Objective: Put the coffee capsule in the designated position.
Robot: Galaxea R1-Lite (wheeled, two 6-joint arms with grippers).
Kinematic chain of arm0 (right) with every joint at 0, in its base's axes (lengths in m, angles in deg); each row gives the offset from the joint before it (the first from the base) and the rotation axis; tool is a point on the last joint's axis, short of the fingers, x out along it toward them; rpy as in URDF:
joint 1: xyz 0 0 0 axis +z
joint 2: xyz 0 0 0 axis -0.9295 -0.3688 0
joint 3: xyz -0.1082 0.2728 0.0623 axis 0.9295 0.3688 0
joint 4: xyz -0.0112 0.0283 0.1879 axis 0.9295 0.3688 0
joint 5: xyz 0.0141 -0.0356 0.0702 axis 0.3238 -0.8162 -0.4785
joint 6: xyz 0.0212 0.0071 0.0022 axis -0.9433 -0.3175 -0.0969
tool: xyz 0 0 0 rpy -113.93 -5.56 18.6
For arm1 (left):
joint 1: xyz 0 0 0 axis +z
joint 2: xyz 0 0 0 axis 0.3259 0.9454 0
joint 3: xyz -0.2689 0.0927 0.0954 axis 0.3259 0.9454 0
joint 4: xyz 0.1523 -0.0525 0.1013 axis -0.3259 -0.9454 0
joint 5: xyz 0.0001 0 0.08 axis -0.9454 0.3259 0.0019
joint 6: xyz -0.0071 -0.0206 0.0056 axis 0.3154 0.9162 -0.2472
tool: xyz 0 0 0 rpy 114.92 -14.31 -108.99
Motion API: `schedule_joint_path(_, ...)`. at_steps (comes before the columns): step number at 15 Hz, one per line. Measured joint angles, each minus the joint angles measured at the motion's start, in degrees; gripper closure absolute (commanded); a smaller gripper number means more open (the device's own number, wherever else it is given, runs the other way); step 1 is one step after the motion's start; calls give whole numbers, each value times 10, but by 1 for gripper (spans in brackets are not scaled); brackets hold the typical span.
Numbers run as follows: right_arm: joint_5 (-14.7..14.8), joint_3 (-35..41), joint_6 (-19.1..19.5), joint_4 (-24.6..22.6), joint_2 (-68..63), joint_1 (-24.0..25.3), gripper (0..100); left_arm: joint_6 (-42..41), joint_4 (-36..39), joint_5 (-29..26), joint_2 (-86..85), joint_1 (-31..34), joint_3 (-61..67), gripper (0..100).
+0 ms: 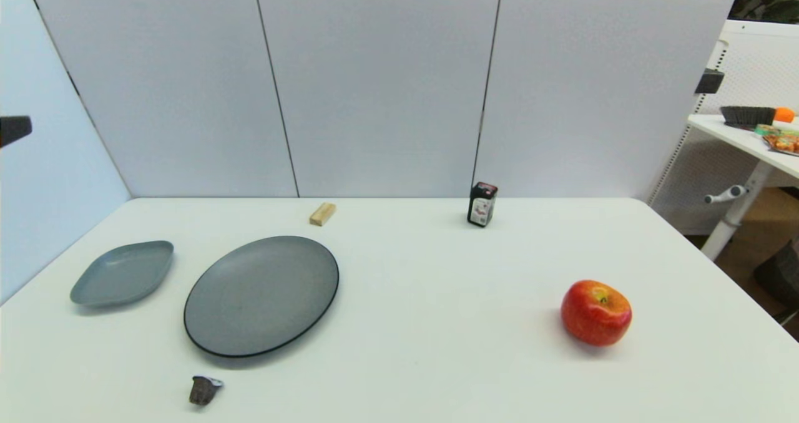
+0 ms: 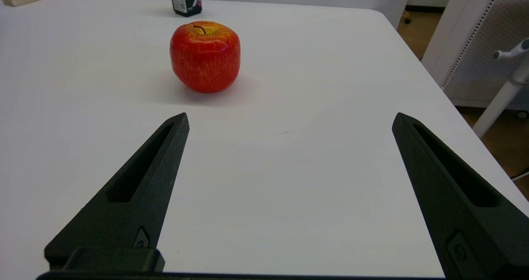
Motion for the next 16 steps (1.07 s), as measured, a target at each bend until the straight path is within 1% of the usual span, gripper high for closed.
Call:
schedule_joint_path(2,0,0,0,0,0,0,0,0,-12,-66,-55,25,60,0)
schedule_joint_path(4,0,0,0,0,0,0,0,-3,-12,-90,-111,39,121,0)
schedule_joint_path(6,0,0,0,0,0,0,0,-3,-2,-96,-175,48,211,0)
schedule_joint_path(7,0,0,0,0,0,0,0,-1,16,-98,-206,50,259,0)
schedule_joint_path(9,0,0,0,0,0,0,0,1,80,-99,-257,53,360,0)
schedule_joint_path(13,0,0,0,0,0,0,0,2,240,-100,-337,58,549,0)
schedule_joint_path(14,0,0,0,0,0,0,0,6,262,-101,-360,61,579,0)
schedule_joint_path(16,0,0,0,0,0,0,0,10,274,-103,-402,69,623,0)
